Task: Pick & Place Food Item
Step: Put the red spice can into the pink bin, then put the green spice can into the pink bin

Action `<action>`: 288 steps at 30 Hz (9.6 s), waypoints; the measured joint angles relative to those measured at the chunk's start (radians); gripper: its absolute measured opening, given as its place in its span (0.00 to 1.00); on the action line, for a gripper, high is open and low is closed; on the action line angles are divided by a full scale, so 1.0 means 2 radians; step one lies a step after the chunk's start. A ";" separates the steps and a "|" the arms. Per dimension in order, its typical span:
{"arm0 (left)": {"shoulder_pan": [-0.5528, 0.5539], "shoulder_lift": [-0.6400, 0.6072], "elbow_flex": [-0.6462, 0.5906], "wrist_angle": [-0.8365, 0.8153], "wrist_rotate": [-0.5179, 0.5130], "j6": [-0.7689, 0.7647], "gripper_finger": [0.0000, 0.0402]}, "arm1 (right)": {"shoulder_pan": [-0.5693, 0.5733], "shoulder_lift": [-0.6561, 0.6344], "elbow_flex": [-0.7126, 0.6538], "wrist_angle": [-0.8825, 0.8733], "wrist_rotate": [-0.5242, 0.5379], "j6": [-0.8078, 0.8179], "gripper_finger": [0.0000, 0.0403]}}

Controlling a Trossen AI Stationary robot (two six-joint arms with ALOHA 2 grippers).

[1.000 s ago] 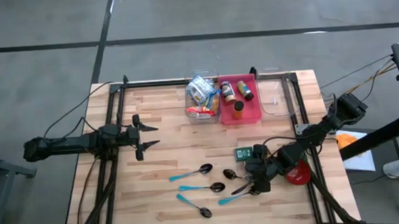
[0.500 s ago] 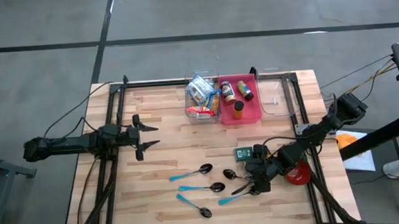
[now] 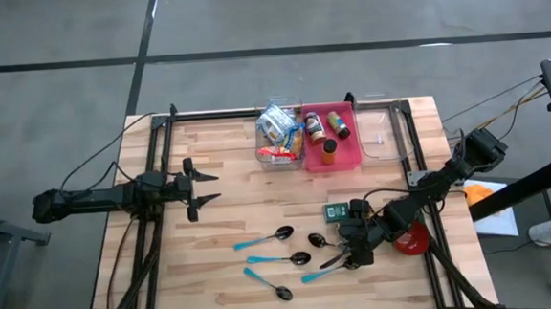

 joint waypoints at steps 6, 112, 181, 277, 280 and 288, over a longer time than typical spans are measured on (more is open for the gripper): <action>0.000 0.000 0.000 0.000 0.000 0.001 0.61 | 0.000 0.000 0.000 0.000 0.000 0.000 0.70; 0.000 0.000 0.000 0.000 0.000 0.000 0.61 | -0.441 0.020 0.109 -0.133 0.129 0.260 0.72; 0.000 0.000 0.000 0.000 0.000 0.000 0.61 | -0.168 -0.147 0.108 -0.109 0.047 -0.159 0.87; 0.000 0.000 0.000 0.000 0.000 -0.001 0.61 | -0.134 0.009 -0.045 0.107 -0.038 -0.144 0.62; 0.000 0.000 0.000 0.000 0.000 0.000 0.61 | -0.134 0.009 -0.045 0.107 -0.038 -0.144 0.65; 0.000 0.000 0.000 0.000 0.000 0.000 0.61 | -0.134 0.009 -0.045 0.107 -0.038 -0.144 0.64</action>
